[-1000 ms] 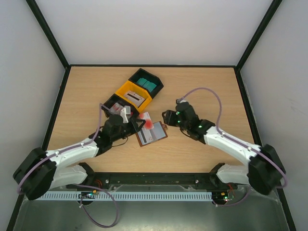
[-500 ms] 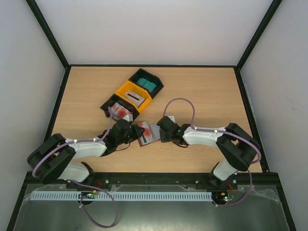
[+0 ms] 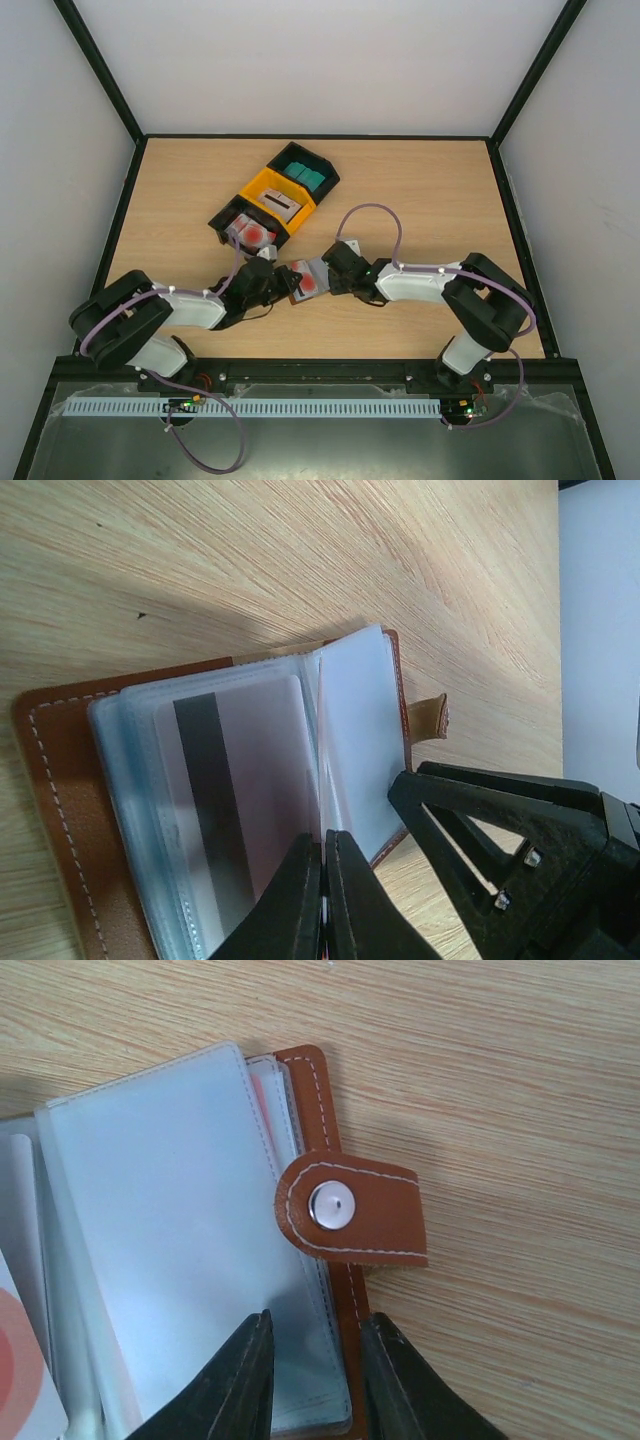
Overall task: Put the credit cards into the card holder
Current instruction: Insert the credit card into the card holder.
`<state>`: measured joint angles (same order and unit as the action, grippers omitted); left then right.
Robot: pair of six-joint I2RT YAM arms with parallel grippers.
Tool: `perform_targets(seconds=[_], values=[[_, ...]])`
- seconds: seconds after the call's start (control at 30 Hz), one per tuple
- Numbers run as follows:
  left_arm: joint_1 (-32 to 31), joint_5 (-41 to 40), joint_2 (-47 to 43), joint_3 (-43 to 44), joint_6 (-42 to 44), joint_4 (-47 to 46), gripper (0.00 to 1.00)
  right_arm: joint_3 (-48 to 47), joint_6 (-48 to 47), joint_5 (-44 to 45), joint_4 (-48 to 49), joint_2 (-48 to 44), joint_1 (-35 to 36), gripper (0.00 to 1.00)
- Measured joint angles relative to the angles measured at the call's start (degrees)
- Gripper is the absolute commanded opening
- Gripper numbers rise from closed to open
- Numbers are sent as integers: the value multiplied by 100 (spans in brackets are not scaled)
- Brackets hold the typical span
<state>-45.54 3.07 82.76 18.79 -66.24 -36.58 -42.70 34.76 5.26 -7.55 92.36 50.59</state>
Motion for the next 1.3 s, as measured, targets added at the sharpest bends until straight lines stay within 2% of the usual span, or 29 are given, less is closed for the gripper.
perform_targets(seconds=[0.27, 0.53, 0.87, 1.1, 1.3], values=[[-79, -66, 219, -63, -376, -385, 3, 94, 302, -26, 116, -50, 2, 28], [-81, -9, 575, -61, -629, -776, 3, 105, 450, 105, -247, -188, 2, 51], [-81, 129, 804, 7, -708, -1040, 3, 310, 570, -262, -153, -531, -83, 68], [-79, 192, 907, 57, -721, -1115, 3, 592, 658, -505, 382, -590, -424, 65], [-74, 201, 962, 74, -798, -1198, 3, 621, 520, -605, 717, -490, -509, 53]])
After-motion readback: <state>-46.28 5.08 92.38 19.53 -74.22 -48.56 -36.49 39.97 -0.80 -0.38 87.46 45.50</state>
